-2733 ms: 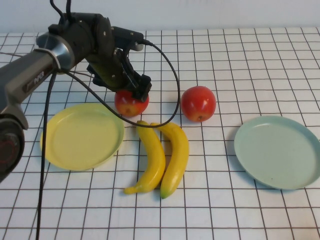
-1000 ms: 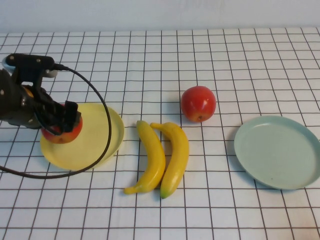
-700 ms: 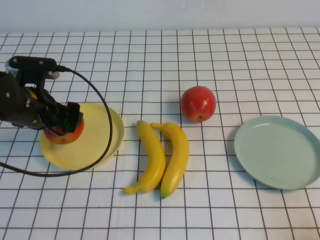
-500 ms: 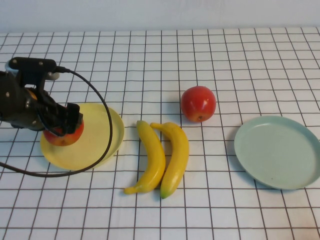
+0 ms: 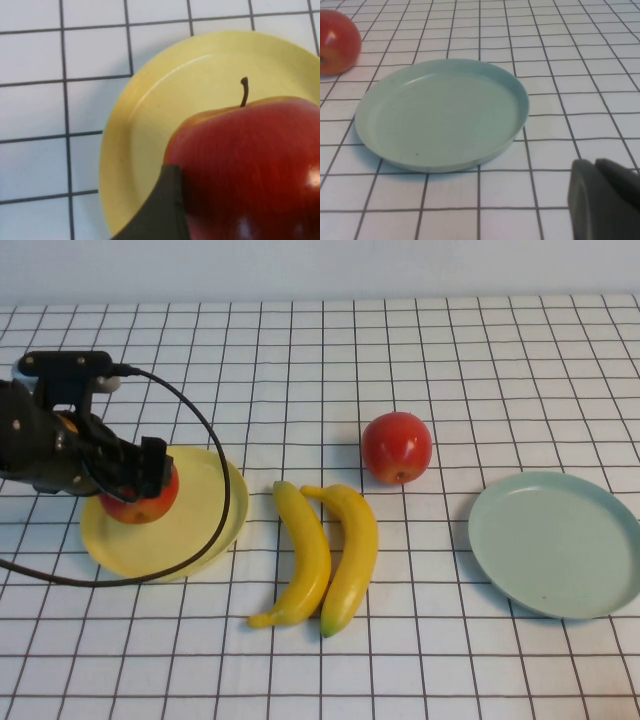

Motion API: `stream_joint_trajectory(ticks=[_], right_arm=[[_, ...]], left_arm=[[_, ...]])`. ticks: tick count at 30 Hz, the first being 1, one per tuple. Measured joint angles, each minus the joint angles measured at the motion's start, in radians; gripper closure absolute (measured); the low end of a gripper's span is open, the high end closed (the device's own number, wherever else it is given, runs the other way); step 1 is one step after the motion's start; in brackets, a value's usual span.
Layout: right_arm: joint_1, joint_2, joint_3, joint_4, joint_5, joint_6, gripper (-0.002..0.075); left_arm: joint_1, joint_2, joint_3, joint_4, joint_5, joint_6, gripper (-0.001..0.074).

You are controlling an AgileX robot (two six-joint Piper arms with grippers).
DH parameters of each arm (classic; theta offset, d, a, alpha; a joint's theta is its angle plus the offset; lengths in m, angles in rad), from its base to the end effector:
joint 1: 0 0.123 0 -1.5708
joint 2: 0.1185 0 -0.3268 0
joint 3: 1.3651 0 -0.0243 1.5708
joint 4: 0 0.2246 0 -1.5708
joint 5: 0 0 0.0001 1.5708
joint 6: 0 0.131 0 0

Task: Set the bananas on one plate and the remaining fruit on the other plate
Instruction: Put one type of fruit in the left plate

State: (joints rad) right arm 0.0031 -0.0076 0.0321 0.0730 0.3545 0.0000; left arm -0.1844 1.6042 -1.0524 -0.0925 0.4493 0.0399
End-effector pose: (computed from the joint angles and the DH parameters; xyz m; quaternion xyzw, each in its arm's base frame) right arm 0.0233 0.0034 0.1598 0.0187 0.8019 0.0315 0.5963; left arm 0.3344 -0.0677 0.2635 0.0731 0.9433 -0.0556 0.3190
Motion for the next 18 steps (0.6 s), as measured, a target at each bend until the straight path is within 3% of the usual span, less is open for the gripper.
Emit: stream_joint_trajectory(ticks=[18], right_arm=[[0.000, 0.000, 0.000, 0.000, 0.000, 0.000, 0.0743]], left_arm=[[0.000, 0.067, 0.000, -0.089, 0.000, 0.161, 0.0066]])
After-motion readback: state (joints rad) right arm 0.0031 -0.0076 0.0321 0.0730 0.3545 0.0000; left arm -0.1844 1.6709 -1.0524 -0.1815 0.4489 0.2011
